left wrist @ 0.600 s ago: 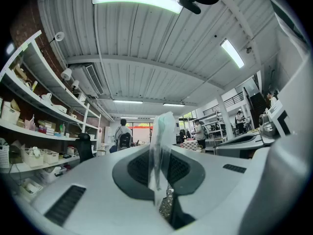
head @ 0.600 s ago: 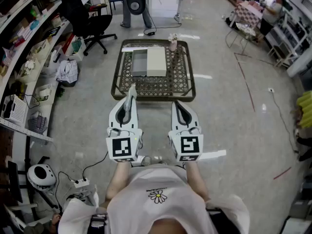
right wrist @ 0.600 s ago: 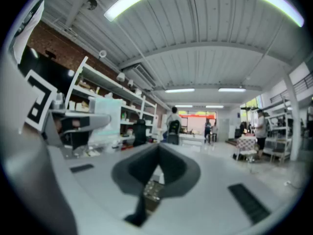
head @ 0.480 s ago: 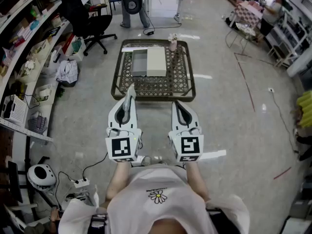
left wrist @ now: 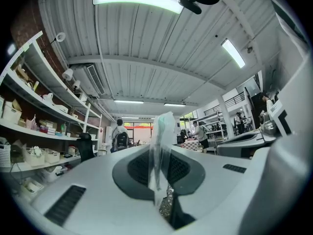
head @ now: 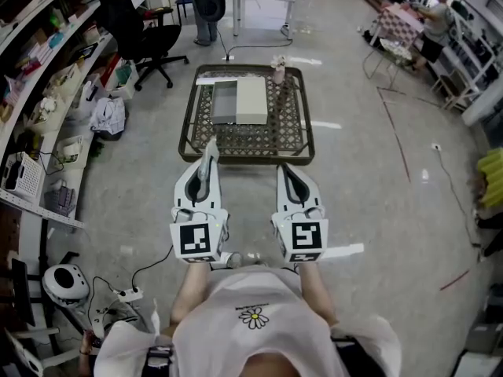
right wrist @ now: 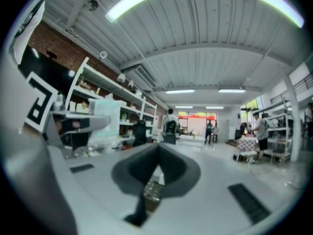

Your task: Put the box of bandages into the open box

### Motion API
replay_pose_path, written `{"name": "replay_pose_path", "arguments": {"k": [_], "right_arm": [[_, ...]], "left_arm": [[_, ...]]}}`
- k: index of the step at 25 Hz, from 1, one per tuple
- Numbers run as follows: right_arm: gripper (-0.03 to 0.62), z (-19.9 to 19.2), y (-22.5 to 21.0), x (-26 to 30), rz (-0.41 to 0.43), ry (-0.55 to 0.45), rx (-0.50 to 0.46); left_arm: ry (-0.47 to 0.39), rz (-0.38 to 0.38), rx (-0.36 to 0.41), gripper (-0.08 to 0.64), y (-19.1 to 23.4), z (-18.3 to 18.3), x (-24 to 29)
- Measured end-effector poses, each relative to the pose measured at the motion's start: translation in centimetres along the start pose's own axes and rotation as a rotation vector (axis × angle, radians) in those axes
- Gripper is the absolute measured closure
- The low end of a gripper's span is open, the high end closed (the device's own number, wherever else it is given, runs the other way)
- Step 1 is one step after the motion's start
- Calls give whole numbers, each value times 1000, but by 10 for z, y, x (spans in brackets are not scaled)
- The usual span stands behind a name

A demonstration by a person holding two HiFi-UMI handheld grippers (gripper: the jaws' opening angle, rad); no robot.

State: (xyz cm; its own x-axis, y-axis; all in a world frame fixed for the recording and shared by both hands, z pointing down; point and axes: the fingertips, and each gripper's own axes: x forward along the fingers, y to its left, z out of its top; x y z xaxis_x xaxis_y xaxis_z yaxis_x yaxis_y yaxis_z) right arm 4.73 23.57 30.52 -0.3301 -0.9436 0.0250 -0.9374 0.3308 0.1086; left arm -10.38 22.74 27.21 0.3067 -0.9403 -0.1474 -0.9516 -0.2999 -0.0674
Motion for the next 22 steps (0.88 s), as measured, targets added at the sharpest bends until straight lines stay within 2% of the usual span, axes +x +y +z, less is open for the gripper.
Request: {"name": "replay_pose_path", "arguments": {"k": [12, 17, 22], "right_arm": [[561, -7, -11, -7, 23, -9, 68], [561, -16, -29, -15, 29, 3, 81], [561, -20, -46, -25, 42, -5, 95]], "left_arm": [[28, 15, 5, 522, -10, -4, -1], [14, 23, 31, 522, -28, 0, 3], [10, 23, 6, 522, -47, -3, 8]]}}
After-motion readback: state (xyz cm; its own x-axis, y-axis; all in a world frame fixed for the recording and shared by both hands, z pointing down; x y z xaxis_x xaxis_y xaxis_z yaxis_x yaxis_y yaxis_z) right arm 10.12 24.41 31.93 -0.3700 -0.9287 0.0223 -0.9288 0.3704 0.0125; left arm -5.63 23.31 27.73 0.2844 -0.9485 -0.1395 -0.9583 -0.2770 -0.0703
